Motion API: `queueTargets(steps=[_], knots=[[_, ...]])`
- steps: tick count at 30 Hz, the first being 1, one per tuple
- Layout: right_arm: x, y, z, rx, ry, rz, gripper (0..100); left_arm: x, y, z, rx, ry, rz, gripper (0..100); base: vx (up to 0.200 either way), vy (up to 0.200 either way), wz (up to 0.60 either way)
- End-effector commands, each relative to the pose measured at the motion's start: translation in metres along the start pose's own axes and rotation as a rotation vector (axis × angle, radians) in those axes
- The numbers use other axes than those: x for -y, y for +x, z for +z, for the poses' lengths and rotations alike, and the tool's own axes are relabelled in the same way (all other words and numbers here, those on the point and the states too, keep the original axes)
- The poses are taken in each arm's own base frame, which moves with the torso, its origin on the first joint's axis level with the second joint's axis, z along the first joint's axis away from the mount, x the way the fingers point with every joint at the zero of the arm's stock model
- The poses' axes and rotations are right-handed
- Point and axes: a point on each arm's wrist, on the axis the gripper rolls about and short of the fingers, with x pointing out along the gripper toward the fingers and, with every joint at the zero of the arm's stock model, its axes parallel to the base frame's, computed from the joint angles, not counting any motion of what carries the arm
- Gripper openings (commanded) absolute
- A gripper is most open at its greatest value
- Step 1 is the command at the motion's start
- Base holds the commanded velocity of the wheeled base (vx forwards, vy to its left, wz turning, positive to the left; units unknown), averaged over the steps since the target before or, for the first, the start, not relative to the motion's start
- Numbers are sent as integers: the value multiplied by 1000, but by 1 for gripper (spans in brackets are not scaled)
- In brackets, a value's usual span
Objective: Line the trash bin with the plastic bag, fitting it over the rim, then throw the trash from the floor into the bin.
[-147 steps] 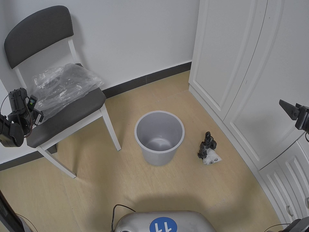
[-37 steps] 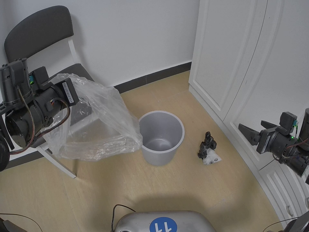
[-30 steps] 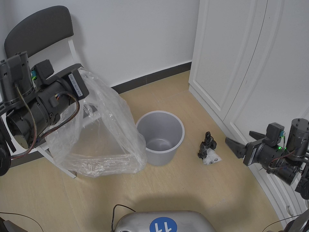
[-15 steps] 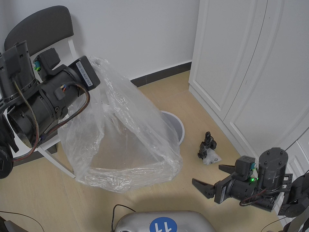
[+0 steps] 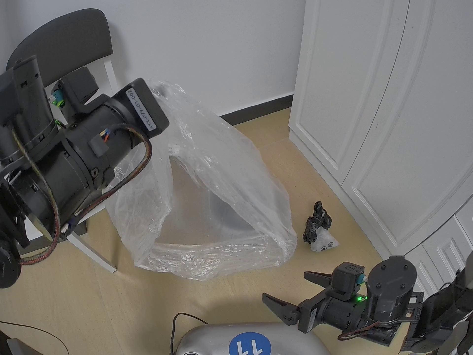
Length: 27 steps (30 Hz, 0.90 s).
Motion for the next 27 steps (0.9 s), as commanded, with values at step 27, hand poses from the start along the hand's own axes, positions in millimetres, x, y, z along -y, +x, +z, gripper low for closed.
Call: queueTargets(steps=[27], knots=[[-76, 108, -70, 182, 235, 39, 100, 23, -17, 5, 13, -37, -58, 0, 0, 0, 0]])
